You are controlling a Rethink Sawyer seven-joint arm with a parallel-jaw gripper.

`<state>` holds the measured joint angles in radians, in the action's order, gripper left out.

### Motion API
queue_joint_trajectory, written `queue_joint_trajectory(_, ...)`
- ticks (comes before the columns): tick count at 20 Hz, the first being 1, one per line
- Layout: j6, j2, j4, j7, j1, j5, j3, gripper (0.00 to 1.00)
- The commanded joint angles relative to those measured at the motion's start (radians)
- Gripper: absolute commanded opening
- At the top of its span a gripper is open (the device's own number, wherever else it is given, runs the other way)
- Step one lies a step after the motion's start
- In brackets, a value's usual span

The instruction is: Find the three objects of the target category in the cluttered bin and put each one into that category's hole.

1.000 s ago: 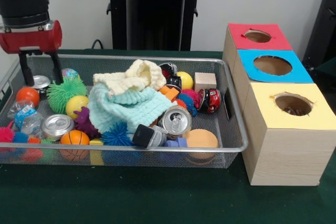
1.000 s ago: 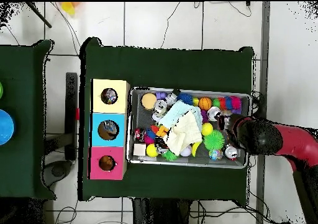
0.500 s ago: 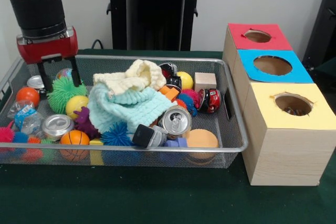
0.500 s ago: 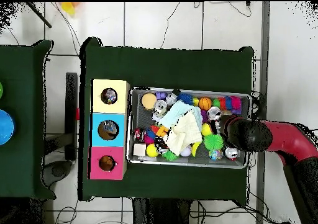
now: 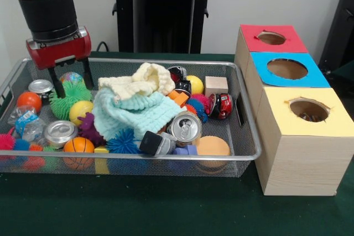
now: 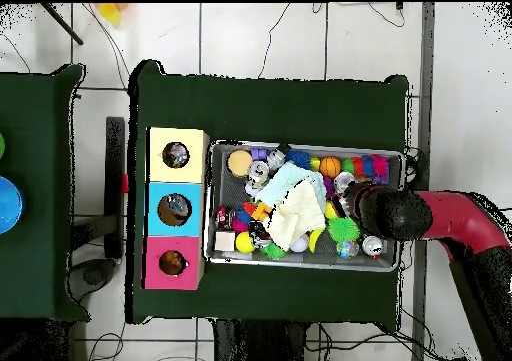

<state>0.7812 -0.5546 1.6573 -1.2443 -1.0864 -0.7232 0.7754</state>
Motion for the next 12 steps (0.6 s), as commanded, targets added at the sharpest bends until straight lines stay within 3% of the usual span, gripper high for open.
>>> queue_joint_trajectory(1,0.129,0.017,-0.069,0.340,0.027,-0.043,0.032,1.00)
queue_joint_trajectory(6,0.176,0.013,-0.129,0.386,0.025,-0.042,0.025,1.00)
queue_joint_trajectory(12,0.217,0.070,-0.241,0.469,0.025,-0.046,0.034,1.00)
